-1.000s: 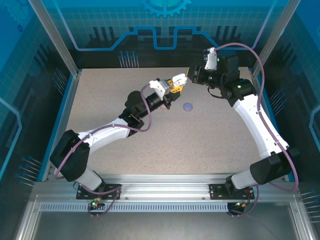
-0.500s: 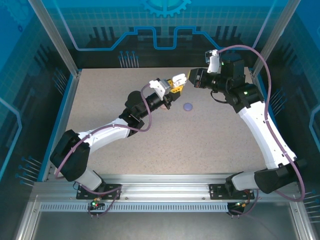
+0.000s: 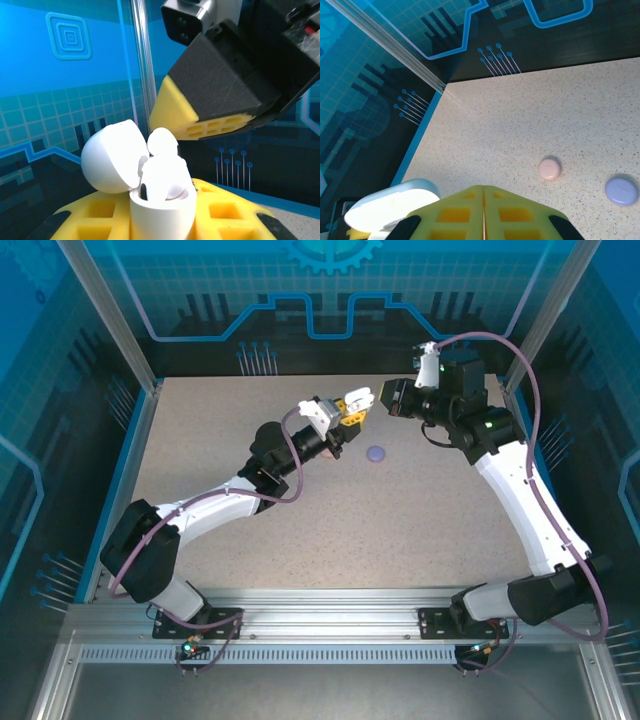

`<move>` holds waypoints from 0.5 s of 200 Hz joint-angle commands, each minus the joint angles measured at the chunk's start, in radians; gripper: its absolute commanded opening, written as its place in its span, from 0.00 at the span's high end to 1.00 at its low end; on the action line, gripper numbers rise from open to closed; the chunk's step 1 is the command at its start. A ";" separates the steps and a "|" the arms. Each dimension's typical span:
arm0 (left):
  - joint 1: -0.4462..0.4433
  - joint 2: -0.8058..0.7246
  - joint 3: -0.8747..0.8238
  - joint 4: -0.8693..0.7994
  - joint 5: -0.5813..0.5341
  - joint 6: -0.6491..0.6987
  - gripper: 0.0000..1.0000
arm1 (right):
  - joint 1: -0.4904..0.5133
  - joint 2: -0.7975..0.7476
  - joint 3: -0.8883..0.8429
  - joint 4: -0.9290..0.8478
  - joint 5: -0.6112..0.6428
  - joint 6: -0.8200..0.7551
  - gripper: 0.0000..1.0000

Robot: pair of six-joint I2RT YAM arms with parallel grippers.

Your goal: Insert the wireless bluetooth earbuds into the charging case

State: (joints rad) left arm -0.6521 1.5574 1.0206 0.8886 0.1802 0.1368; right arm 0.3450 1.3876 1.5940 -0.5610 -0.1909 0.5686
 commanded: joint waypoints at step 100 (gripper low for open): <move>-0.006 0.010 0.028 0.047 -0.006 -0.014 1.00 | 0.047 0.027 0.058 -0.007 -0.032 -0.006 0.93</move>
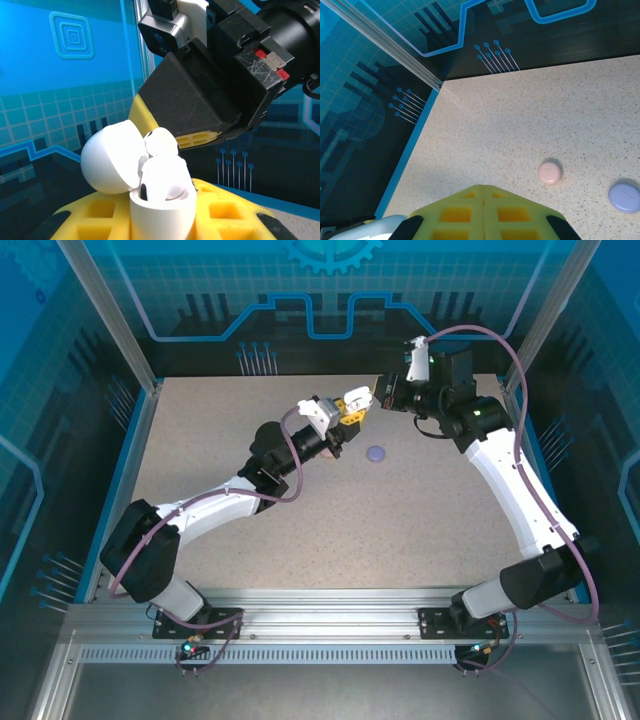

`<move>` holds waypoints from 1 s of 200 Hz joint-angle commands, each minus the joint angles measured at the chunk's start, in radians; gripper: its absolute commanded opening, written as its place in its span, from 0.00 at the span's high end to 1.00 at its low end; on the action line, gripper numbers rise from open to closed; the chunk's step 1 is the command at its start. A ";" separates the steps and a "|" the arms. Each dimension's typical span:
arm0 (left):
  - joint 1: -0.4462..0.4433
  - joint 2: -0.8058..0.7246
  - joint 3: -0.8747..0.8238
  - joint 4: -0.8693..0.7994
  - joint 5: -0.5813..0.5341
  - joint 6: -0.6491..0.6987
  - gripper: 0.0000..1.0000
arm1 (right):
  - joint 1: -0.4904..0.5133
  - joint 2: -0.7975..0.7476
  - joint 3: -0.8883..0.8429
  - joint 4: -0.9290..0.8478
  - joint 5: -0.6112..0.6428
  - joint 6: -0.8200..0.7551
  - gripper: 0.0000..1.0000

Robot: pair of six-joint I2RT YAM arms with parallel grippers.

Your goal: Insert the wireless bluetooth earbuds into the charging case

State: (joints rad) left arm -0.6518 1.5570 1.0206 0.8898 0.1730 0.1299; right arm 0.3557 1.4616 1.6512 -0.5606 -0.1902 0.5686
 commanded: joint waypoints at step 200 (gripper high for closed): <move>-0.008 0.006 0.019 0.051 -0.001 -0.018 1.00 | 0.060 -0.152 -0.115 -0.021 0.120 0.009 0.89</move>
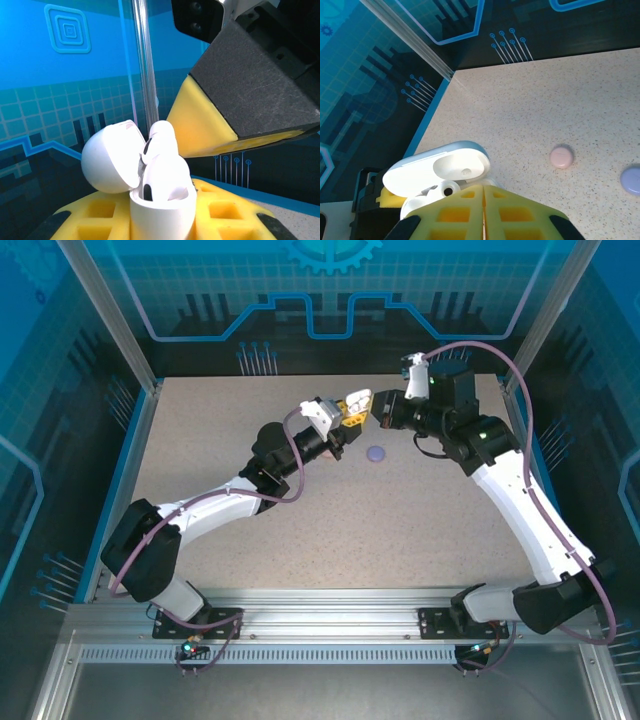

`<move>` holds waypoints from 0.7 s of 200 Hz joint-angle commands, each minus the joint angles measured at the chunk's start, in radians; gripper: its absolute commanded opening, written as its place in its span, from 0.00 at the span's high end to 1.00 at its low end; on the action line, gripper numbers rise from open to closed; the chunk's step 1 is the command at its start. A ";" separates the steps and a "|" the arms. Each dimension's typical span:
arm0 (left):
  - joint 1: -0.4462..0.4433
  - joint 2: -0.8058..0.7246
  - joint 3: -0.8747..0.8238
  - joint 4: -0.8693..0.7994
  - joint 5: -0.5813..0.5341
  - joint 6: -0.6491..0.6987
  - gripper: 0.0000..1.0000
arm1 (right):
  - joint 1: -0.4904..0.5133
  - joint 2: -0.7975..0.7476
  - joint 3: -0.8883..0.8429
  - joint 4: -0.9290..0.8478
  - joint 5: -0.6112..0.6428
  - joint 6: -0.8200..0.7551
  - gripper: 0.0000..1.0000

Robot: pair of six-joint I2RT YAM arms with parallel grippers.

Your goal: Insert the wireless bluetooth earbuds into the charging case

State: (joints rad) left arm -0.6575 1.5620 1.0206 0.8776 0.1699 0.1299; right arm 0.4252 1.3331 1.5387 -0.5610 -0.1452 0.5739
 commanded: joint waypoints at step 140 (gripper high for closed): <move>-0.001 0.001 0.024 0.061 0.005 -0.021 1.00 | 0.051 -0.024 0.099 -0.008 0.017 -0.074 0.51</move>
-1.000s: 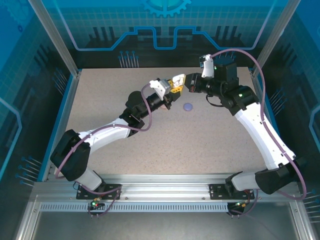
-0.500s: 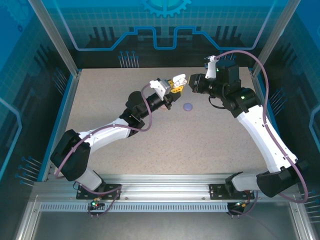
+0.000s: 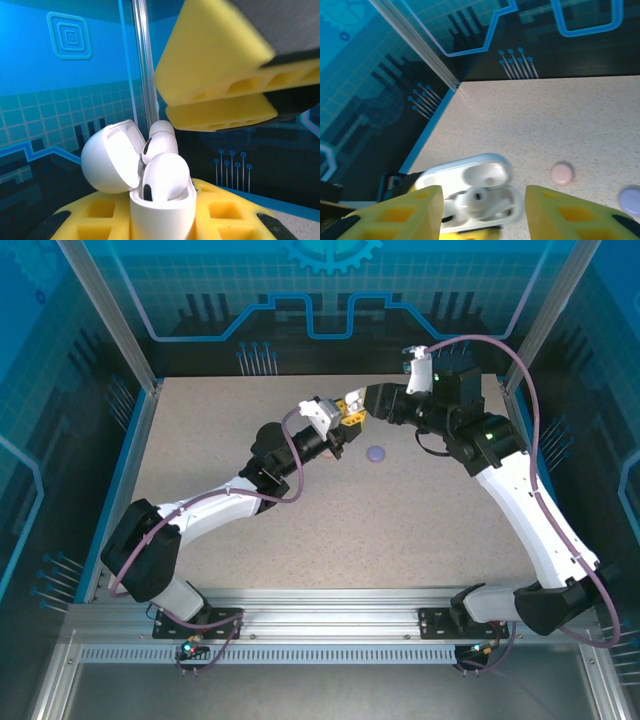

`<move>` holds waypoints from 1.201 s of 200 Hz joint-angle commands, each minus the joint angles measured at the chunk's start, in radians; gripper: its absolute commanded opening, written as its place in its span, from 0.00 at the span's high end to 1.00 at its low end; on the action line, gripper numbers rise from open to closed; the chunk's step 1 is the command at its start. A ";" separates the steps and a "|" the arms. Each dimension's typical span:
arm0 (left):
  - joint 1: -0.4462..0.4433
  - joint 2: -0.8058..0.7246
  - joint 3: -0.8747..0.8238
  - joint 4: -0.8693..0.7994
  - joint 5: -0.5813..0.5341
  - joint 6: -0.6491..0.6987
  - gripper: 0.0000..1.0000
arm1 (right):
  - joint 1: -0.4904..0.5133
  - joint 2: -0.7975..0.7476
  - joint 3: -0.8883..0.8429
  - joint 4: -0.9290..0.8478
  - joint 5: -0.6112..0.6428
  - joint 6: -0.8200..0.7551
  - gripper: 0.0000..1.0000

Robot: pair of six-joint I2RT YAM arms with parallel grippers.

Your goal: Insert the wireless bluetooth earbuds into the charging case

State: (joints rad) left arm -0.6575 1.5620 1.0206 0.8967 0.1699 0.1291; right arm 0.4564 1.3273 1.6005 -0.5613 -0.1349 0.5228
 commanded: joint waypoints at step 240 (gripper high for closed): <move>-0.001 -0.008 0.025 0.035 0.006 -0.014 1.00 | -0.082 -0.009 -0.082 -0.004 0.021 0.010 0.57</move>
State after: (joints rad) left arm -0.6575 1.5627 1.0206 0.8883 0.1699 0.1295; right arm 0.3847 1.3315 1.5223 -0.5762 -0.0895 0.5205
